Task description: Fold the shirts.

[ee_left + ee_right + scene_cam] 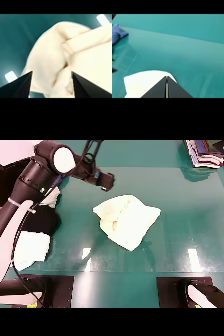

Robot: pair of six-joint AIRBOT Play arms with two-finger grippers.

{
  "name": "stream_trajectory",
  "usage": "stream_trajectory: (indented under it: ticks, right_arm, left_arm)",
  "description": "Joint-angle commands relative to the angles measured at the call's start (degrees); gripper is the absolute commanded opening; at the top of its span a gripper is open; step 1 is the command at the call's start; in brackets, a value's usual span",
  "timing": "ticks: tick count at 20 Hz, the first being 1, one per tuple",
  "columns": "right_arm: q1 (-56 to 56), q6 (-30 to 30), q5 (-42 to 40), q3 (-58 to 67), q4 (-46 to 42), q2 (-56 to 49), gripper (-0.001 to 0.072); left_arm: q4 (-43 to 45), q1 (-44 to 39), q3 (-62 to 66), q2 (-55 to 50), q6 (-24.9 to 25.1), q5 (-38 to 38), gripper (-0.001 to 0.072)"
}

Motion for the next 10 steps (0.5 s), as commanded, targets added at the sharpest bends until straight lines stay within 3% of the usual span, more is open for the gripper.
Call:
stream_trajectory:
  ticks: [1,6,10]
  right_arm:
    - [0.04,0.04,0.85,-0.42,0.04,0.04,0.0015]
    - [0.04,0.04,0.72,-4.11,0.07,0.07,0.0015]
    - [0.04,0.04,0.61,-7.5,0.09,0.04,0.0015]
  left_arm:
    - [-6.95,8.37,-6.08,-2.95,-0.48,-1.53,0.0575]
    - [-12.76,12.57,-17.03,-8.68,0.59,1.11,0.0575]
    - [-19.15,12.57,-18.47,-12.28,2.69,5.92,0.0575]
